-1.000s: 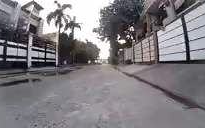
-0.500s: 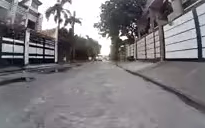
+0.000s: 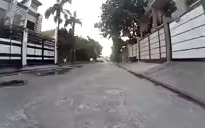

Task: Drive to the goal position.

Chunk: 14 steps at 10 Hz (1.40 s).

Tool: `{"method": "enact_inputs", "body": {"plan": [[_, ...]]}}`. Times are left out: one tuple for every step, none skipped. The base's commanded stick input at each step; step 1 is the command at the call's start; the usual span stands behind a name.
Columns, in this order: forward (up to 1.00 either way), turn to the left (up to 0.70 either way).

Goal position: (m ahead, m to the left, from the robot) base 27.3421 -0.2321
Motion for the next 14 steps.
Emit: {"method": "enact_inputs", "body": {"plan": [[1.00, 0.00], [1.00, 0.00], [1.00, 0.00], [1.00, 0.00], [1.00, -0.30], [1.00, -0.40], [1.00, -0.18], [1.00, 0.00], [1.00, 0.00], [1.00, 0.00], [1.00, 0.00], [1.00, 0.00], [1.00, 0.00], [1.00, 0.00]]}}
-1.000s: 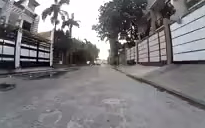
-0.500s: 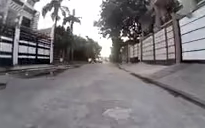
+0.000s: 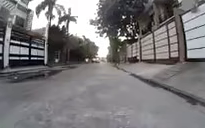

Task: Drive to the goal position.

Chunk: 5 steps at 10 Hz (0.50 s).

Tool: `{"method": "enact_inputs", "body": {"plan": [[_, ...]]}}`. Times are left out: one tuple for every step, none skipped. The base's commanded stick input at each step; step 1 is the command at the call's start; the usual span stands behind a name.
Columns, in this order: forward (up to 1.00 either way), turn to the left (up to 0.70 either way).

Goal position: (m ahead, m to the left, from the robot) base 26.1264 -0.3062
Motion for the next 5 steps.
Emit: {"method": "enact_inputs", "body": {"plan": [[1.00, 0.00], [1.00, 0.00], [1.00, 0.00], [1.00, -0.01], [1.00, -0.29]]}}
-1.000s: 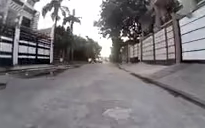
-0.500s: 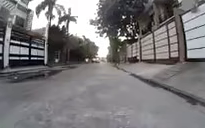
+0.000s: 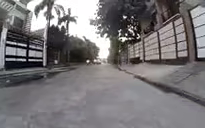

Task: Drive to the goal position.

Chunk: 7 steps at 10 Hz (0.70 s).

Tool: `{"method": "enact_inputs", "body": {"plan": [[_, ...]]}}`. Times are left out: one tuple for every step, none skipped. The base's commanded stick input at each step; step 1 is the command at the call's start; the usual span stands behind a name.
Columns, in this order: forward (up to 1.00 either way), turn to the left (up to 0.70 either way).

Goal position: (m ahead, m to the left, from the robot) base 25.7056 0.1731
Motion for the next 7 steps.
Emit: {"method": "enact_inputs", "body": {"plan": [[1.00, -0.40], [1.00, -0.35], [1.00, 0.00], [1.00, 0.00], [1.00, 0.00], [1.00, 0.00], [1.00, 0.00]]}}
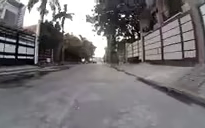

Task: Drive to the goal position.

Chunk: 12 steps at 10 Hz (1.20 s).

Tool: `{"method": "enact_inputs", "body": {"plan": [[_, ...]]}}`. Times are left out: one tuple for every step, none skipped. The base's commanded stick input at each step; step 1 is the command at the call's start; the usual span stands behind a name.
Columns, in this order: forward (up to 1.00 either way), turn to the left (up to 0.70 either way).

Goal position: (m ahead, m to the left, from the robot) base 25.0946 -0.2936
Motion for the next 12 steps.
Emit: {"method": "enact_inputs", "body": {"plan": [[1.00, 0.00], [1.00, 0.00], [1.00, 0.00], [1.00, 0.00], [1.00, 0.00], [1.00, 0.00], [1.00, 0.00], [1.00, 0.00], [1.00, 0.00], [1.00, 0.00], [1.00, -0.25], [1.00, -0.39]]}}
